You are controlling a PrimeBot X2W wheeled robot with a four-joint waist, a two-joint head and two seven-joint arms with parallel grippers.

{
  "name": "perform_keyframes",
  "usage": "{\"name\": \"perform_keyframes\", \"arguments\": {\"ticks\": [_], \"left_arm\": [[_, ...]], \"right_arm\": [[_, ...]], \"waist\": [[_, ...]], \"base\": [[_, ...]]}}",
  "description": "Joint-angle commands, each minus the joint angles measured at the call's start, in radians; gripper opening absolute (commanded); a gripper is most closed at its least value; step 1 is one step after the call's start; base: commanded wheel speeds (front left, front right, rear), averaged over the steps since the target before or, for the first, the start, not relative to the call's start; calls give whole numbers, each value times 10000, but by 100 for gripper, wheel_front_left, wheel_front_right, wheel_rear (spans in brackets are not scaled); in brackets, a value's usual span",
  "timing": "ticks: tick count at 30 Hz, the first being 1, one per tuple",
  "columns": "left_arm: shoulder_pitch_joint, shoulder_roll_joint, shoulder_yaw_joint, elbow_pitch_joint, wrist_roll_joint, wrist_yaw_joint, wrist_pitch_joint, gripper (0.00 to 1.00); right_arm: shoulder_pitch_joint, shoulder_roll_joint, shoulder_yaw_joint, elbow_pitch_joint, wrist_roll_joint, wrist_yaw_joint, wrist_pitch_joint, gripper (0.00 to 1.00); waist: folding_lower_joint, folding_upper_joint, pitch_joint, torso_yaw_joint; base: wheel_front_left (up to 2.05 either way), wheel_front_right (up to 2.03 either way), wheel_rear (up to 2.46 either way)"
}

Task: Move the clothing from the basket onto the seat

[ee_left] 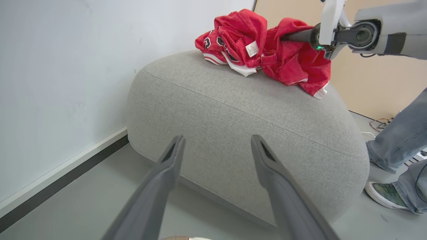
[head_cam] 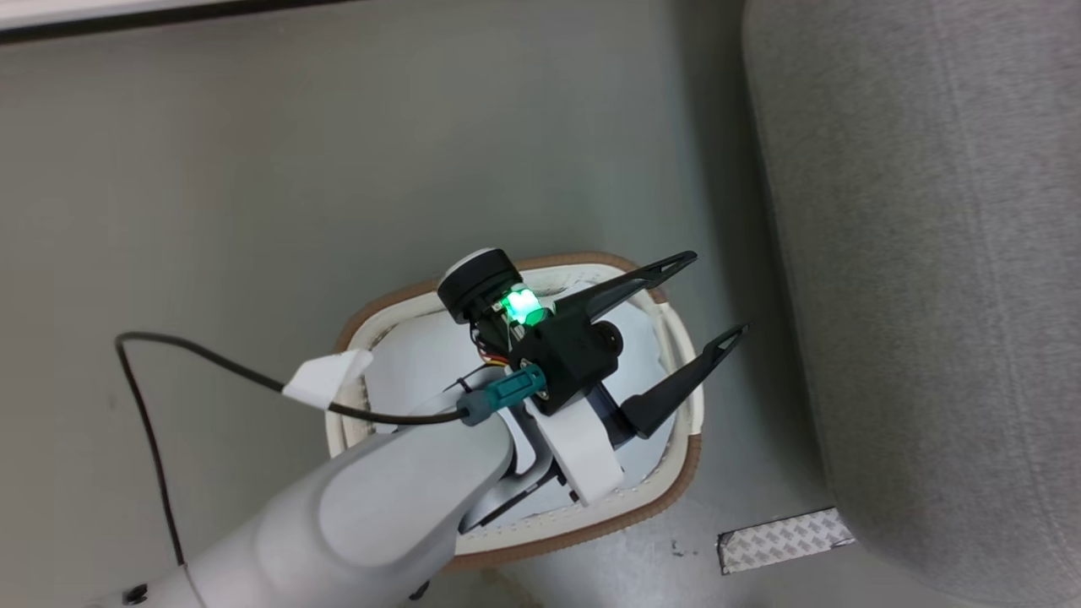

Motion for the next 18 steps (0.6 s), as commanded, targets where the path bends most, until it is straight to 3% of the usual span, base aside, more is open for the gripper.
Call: {"name": "perform_keyframes", "arguments": {"ticks": [1, 9, 18], "left_arm": [[-121, 51, 23, 32, 48, -27, 2, 100], [191, -52, 247, 289, -103, -81, -4, 100], [989, -223, 678, 583, -189, -150, -4, 100]], "right_arm": [[-153, -29, 234, 323, -55, -23, 565, 100], [-223, -249, 722, 1028, 98, -23, 2573, 100], [687, -269, 1431, 347, 267, -23, 3754, 100]], "waist": [[-3, 0, 202, 208], [-3, 0, -320, 153], [-3, 0, -1816, 23]], "base": [[0, 0, 0], [0, 0, 0], [0, 0, 0]]}}
